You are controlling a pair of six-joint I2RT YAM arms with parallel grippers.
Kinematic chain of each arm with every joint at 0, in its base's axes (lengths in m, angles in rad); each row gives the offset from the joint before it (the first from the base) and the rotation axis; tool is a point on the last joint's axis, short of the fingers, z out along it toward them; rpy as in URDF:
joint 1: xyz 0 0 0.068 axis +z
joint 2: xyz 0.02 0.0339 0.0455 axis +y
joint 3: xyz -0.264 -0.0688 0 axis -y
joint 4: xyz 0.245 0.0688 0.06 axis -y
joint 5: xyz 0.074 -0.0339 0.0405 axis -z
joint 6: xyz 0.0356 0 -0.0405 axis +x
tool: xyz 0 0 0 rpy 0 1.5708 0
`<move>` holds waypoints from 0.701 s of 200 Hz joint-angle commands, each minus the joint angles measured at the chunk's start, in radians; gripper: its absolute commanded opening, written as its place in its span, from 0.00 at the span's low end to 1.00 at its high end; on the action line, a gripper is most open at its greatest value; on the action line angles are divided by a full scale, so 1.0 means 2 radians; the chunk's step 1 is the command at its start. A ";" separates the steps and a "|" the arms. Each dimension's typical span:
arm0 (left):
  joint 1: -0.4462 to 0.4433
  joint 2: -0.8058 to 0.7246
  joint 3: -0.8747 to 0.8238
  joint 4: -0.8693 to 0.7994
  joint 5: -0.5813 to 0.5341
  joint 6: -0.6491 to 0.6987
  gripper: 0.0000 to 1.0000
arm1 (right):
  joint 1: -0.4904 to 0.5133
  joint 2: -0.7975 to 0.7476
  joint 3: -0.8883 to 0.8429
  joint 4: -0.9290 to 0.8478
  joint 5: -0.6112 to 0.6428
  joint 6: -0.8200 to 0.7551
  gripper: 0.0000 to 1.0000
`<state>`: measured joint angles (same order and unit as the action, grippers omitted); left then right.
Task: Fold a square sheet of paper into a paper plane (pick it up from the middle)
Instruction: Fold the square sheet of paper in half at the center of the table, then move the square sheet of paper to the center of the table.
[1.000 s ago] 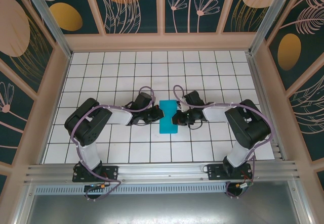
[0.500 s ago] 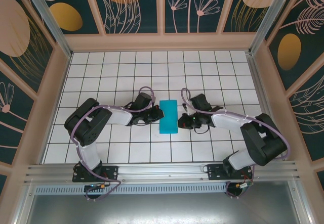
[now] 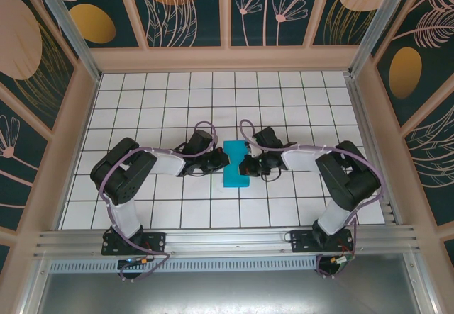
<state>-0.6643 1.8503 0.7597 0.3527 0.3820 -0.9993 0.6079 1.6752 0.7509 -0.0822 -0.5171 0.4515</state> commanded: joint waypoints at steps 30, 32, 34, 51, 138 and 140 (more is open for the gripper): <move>-0.001 0.053 -0.035 -0.135 -0.071 0.002 0.00 | 0.002 -0.033 -0.083 -0.025 -0.004 -0.008 0.00; -0.001 0.053 -0.035 -0.135 -0.071 0.002 0.00 | 0.002 -0.036 -0.086 -0.027 -0.004 -0.008 0.00; -0.001 0.053 -0.035 -0.135 -0.071 0.002 0.00 | 0.002 -0.039 -0.089 -0.028 -0.004 -0.008 0.00; -0.001 0.053 -0.035 -0.136 -0.072 0.000 0.00 | 0.003 -0.068 -0.114 -0.043 -0.006 -0.008 0.00; 0.006 0.027 0.026 -0.192 -0.098 0.067 0.00 | -0.021 -0.152 -0.049 -0.055 0.037 0.019 0.00; 0.007 0.025 0.027 -0.195 -0.100 0.071 0.00 | -0.023 -0.152 -0.047 -0.052 0.038 0.020 0.00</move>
<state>-0.6682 1.8439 0.8116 0.2588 0.3622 -0.9668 0.5919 1.4109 0.5682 -0.1932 -0.4938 0.4553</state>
